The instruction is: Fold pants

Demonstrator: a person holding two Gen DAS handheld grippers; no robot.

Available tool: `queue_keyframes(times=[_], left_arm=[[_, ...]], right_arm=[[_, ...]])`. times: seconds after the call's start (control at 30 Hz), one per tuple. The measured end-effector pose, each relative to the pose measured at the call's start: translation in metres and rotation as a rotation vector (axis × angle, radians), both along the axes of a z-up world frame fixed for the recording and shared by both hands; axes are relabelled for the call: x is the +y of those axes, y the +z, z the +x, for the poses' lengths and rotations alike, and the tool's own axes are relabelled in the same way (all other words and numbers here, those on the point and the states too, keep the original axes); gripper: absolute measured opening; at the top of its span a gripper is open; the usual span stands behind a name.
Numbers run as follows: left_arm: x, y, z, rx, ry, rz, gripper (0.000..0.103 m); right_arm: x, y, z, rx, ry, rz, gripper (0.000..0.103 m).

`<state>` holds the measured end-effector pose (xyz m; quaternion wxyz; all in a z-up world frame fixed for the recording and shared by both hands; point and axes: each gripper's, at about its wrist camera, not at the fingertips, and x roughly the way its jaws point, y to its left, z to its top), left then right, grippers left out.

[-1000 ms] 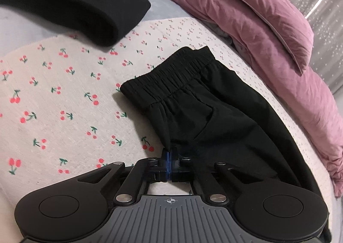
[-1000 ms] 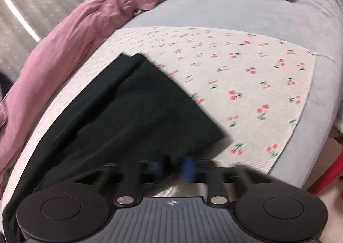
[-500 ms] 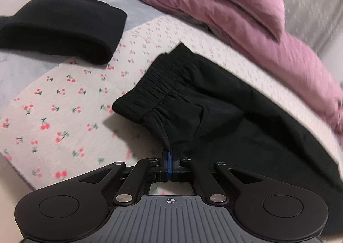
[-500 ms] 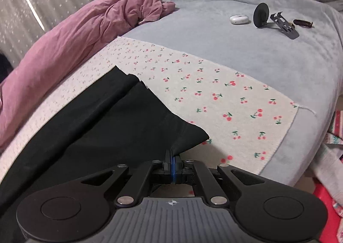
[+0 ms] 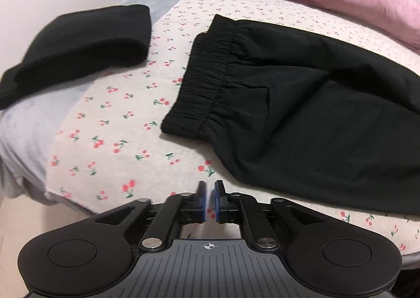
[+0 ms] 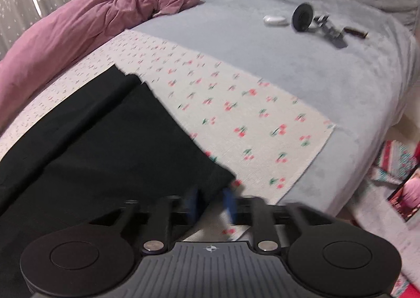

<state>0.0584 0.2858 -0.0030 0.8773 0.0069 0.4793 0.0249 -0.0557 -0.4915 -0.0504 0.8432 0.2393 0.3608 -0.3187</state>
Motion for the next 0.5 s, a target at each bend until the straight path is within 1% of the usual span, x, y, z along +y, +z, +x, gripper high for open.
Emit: queue_keyframes(times=[0.03,0.07,0.1,0.13,0.17,0.2,0.27,0.3,0.37,0.5], left_arm=[[-0.001,0.006,-0.003,-0.013,-0.004,-0.001,0.029],[-0.003,0.011,-0.006,-0.031,-0.013,-0.006,0.037],[-0.006,0.018,-0.009,-0.053,-0.024,-0.007,0.055],[-0.010,0.027,-0.011,-0.083,-0.041,-0.002,0.071],[-0.016,0.034,-0.012,-0.110,-0.059,0.009,0.074],[-0.022,0.041,-0.012,-0.132,-0.078,0.023,0.075],[-0.038,0.053,-0.008,-0.171,-0.134,0.044,0.081],[-0.047,0.058,-0.002,-0.189,-0.168,0.047,0.086],[-0.062,0.065,0.011,-0.225,-0.233,0.055,0.090],[-0.095,0.066,0.052,-0.242,-0.322,0.118,0.092]], right_arm=[[0.001,0.004,0.000,0.000,0.003,-0.024,0.053],[0.002,0.009,0.001,-0.002,0.017,-0.048,0.059],[0.004,0.014,0.002,-0.002,0.032,-0.070,0.065],[0.004,0.017,0.004,-0.005,0.047,-0.090,0.068],[0.006,0.022,0.007,-0.012,0.064,-0.107,0.073],[0.007,0.025,0.010,-0.018,0.079,-0.118,0.076],[0.010,0.034,0.021,-0.034,0.117,-0.138,0.080],[0.011,0.037,0.027,-0.040,0.131,-0.145,0.083],[0.014,0.044,0.043,-0.049,0.165,-0.164,0.085],[0.018,0.051,0.080,-0.050,0.246,-0.203,0.087]])
